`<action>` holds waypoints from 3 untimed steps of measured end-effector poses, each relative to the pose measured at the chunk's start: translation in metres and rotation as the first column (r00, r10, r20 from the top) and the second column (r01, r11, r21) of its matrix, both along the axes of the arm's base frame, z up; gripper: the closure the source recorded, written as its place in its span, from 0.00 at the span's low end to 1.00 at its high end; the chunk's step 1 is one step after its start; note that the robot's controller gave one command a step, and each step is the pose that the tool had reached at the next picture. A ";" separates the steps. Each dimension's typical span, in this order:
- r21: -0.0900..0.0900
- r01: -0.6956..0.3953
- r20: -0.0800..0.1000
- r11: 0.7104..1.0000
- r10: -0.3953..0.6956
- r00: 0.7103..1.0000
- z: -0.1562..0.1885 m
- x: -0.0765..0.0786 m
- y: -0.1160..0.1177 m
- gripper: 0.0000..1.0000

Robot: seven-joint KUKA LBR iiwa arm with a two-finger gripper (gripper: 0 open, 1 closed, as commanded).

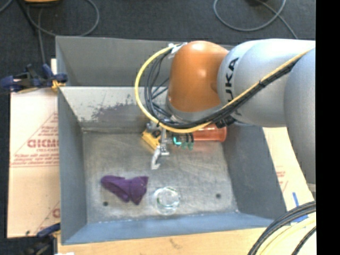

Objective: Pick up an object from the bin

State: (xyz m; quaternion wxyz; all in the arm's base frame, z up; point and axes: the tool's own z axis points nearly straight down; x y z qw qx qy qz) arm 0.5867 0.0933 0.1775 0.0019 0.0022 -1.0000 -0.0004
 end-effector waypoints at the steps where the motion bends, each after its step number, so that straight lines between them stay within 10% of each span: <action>1: 0.001 0.002 0.007 1.000 -0.002 1.000 0.005 0.001 0.000 0.00; 3: 0.000 -0.114 0.011 0.994 0.114 0.993 -0.069 -0.055 0.046 0.00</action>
Offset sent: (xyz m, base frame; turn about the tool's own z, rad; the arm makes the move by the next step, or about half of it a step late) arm -0.0868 0.0253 -0.0520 -0.2556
